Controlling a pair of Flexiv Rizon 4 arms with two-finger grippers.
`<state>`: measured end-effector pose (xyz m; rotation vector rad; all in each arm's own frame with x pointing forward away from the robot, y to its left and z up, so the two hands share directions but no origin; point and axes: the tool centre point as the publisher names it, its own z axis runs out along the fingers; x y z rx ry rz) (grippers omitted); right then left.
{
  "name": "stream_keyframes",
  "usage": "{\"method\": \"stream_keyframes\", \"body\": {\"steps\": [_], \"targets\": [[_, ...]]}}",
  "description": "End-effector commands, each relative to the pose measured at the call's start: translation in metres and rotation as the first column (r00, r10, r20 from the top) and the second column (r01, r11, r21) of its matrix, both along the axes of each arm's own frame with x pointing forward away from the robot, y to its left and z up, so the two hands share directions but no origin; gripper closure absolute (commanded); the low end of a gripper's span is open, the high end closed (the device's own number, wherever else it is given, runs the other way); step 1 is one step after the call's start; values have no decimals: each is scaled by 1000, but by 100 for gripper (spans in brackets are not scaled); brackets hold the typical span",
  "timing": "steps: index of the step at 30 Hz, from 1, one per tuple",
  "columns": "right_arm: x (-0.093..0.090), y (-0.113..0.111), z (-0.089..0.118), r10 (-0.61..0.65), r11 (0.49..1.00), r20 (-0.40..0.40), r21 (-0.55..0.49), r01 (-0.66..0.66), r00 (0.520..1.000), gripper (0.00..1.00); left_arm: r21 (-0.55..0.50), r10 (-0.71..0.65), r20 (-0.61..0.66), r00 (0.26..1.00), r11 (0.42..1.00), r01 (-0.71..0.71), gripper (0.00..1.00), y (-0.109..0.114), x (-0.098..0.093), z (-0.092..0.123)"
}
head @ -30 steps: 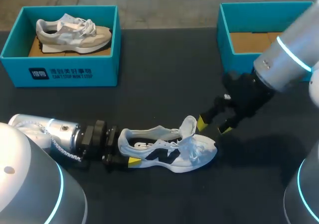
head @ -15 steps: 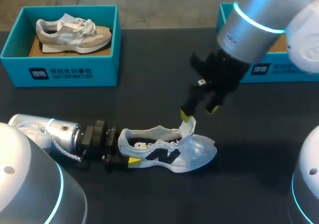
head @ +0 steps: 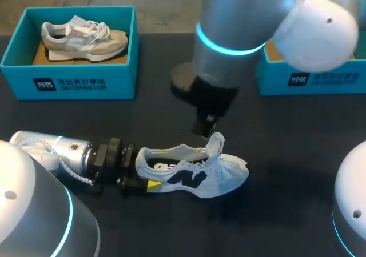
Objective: Take the shoe out of the shoebox, open the shoe tongue, remove and reinsert the insole, then place the shoe into the shoebox
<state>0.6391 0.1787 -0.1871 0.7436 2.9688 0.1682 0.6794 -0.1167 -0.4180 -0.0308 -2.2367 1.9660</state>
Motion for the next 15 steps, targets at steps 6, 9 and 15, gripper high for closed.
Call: {"method": "stream_keyframes", "body": {"steps": [6, 9, 15], "targets": [[1, 9, -6, 247, 969, 28, 0, -247, 969, 100, 0, 2, 0, 1000, 1000, -2, 100, 2, -1, -2], [1, 9, -6, 247, 969, 28, 0, -247, 969, 100, 0, 2, 0, 1000, 1000, -2, 100, 2, -1, -2], [7, 24, -27, 335, 942, 32, -50, -333, 942, 100, 0, 2, 0, 1000, 1000, -2, 100, 2, -1, -2]]}}
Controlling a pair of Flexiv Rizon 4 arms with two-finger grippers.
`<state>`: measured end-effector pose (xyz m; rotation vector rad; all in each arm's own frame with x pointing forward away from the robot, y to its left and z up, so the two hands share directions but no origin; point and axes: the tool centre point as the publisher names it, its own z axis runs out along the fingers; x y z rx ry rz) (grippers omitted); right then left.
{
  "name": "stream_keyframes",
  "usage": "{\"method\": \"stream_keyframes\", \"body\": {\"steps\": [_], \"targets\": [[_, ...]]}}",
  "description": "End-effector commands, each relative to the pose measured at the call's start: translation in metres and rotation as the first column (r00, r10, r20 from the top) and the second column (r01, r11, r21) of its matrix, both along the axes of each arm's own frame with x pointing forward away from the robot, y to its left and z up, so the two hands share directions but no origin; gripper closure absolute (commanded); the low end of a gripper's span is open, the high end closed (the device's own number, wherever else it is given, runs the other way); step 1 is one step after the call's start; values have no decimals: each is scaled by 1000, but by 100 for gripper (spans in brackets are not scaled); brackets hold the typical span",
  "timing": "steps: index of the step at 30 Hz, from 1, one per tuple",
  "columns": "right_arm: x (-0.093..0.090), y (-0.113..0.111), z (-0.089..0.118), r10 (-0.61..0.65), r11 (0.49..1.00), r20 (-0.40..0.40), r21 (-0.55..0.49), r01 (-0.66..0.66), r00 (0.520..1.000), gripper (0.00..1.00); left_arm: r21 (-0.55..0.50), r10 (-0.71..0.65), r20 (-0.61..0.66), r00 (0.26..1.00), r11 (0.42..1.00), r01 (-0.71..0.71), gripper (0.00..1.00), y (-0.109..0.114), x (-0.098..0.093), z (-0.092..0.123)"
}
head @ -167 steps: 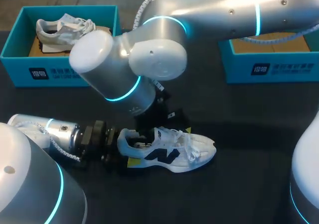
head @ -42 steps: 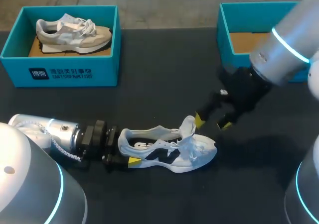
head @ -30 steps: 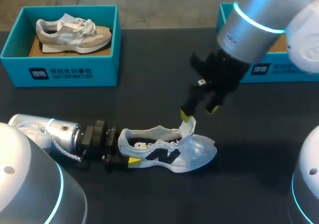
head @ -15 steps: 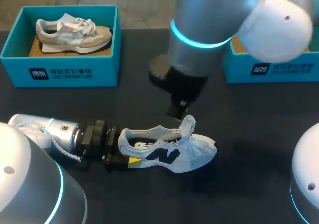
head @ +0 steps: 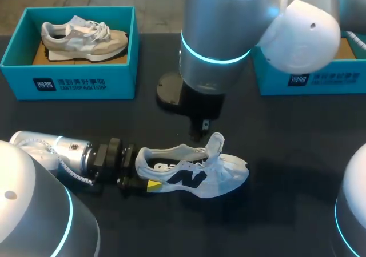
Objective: Take the shoe out of the shoebox, open the shoe tongue, remove and reinsert the insole, then place the shoe into the shoebox
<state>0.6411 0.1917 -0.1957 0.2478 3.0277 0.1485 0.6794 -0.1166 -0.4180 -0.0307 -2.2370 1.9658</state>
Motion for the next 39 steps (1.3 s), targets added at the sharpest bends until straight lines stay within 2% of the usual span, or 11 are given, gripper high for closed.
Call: {"method": "stream_keyframes", "body": {"steps": [1, 3, 6, 13, 25, 27, 32, 39], "targets": [[6, 14, -24, 14, 1000, 12, -24, -14, 1000, 100, -1, 2, 0, 1000, 1000, -2, 100, 2, -1, -2], [6, 20, -31, 38, 999, 53, -24, -37, 998, 100, -1, 2, 0, 1000, 1000, -2, 100, 2, -1, -2], [8, 30, -41, 66, 997, 70, -42, -63, 995, 100, -1, 2, 0, 1000, 1000, -2, 100, 2, -1, -2], [17, 53, -70, 124, 987, 35, -106, -120, 992, 100, -1, 2, 0, 1000, 1000, -2, 100, 2, -1, -2], [18, 56, -72, 131, 986, 30, -110, -127, 991, 100, -1, 2, 0, 1000, 1000, -2, 100, 2, -1, -2], [21, 63, -81, 126, 984, 15, -131, -123, 992, 100, -1, 2, 0, 1000, 1000, -2, 100, 2, -1, -2], [25, 76, -107, 166, 981, -5, -104, -166, 986, 100, -1, 2, 0, 1000, 1000, -2, 100, 2, -1, -2], [32, 87, -126, 209, 972, 8, -107, -207, 978, 100, -1, 2, 0, 1000, 1000, -2, 100, 2, -1, -2]]}}
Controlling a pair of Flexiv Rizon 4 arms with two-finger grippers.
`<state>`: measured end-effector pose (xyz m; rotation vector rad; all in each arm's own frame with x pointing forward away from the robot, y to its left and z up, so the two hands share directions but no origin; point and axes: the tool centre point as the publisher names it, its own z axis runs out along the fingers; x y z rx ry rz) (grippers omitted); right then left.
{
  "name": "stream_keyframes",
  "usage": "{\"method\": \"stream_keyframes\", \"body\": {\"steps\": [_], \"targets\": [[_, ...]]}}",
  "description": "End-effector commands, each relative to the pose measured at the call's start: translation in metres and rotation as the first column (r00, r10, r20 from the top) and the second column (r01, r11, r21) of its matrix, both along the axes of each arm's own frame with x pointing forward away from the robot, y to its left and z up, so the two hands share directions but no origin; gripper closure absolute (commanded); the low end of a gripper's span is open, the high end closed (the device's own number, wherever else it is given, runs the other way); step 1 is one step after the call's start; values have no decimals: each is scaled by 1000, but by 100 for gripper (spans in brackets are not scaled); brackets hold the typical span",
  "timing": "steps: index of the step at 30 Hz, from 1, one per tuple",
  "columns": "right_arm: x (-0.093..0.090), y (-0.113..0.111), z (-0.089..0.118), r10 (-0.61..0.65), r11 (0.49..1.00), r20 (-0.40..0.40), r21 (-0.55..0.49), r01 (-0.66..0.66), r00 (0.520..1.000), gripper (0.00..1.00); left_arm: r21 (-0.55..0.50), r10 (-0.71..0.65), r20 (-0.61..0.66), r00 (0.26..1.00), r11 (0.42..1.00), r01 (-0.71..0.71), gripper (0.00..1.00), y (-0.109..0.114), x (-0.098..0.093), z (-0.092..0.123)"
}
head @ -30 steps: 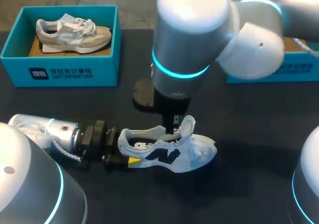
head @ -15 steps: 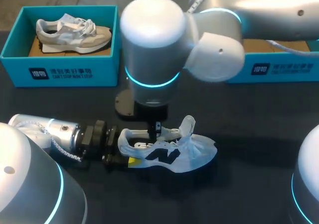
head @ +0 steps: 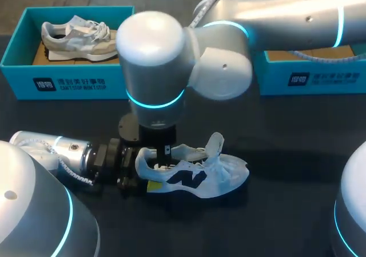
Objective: Take the shoe out of the shoebox, open the shoe tongue, remove and reinsert the insole, then place the shoe into the shoebox
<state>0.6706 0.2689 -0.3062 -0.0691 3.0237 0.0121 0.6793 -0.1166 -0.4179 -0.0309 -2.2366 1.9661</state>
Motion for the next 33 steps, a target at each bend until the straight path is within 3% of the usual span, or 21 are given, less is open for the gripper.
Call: {"method": "stream_keyframes", "body": {"steps": [1, 16, 26, 33], "targets": [[2, 10, -18, 8, 1000, 2, -6, -8, 1000, 100, 0, 2, 0, 1000, 1000, -2, 100, 2, -1, -2], [12, -1, -52, 23, 1000, -1, 6, -23, 1000, 100, 0, 2, 0, 1000, 1000, -2, 100, 2, -1, -2], [24, -22, -74, -6, 1000, -27, -6, 6, 1000, 100, 0, 2, 0, 1000, 1000, -2, 100, 2, -1, -2], [22, -38, -79, -49, 999, -22, -1, 49, 999, 100, 0, 2, 0, 1000, 1000, -2, 100, 2, -1, -2]]}}
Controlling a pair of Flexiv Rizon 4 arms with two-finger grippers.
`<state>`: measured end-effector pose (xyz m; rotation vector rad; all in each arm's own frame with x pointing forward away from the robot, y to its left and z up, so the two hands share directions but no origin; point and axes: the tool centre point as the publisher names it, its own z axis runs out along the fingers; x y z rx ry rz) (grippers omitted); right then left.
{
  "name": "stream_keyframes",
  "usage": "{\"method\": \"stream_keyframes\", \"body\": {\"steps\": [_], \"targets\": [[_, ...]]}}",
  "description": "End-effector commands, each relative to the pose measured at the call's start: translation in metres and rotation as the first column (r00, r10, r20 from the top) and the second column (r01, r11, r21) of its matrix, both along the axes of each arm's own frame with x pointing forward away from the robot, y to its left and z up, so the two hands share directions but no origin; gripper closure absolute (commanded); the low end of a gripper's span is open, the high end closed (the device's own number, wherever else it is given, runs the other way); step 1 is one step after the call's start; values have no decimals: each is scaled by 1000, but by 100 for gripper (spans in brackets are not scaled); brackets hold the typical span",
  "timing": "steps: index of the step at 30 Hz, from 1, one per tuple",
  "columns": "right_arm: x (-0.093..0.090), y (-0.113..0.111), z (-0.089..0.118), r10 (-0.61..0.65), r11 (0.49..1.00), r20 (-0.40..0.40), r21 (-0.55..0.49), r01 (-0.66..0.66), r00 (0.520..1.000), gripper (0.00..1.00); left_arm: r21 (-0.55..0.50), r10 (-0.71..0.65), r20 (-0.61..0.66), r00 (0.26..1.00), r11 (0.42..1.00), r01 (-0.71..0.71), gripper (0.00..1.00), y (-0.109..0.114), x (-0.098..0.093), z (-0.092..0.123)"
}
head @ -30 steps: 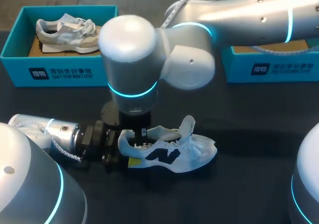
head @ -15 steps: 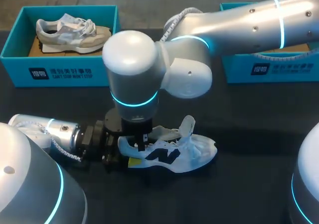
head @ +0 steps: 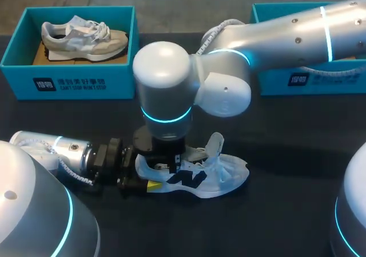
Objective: Take the shoe out of the shoebox, open the shoe tongue, remove and reinsert the insole, then place the shoe into the shoebox
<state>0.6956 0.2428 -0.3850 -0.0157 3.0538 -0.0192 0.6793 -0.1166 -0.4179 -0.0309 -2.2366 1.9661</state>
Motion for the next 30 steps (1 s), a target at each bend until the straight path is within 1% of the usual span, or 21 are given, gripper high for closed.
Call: {"method": "stream_keyframes", "body": {"steps": [1, 10, 18, 20, 22, 30], "targets": [[-4, -14, -1, -17, 1000, 10, 17, 17, 1000, 100, 0, 2, 0, 1000, 1000, -2, 100, 2, -1, -2], [-9, -31, 5, -79, 997, 49, 30, 78, 996, 100, 0, 2, 0, 1000, 1000, -2, 100, 2, -1, -2], [-4, -42, 4, -106, 994, 61, 46, 103, 993, 100, 0, 2, 0, 1000, 1000, -2, 100, 2, -1, -2], [-2, -43, 3, -109, 993, 59, 47, 107, 992, 86, 0, 2, 0, 1000, 1000, -2, 100, 2, -1, -2], [0, -44, 2, -113, 993, 59, 48, 110, 992, 78, 0, 2, 0, 1000, 1000, -2, 100, 2, -1, -2], [7, -47, -3, -136, 990, 58, 53, 133, 989, 74, 0, 2, 0, 1000, 1000, -2, 100, 2, -1, -2]]}}
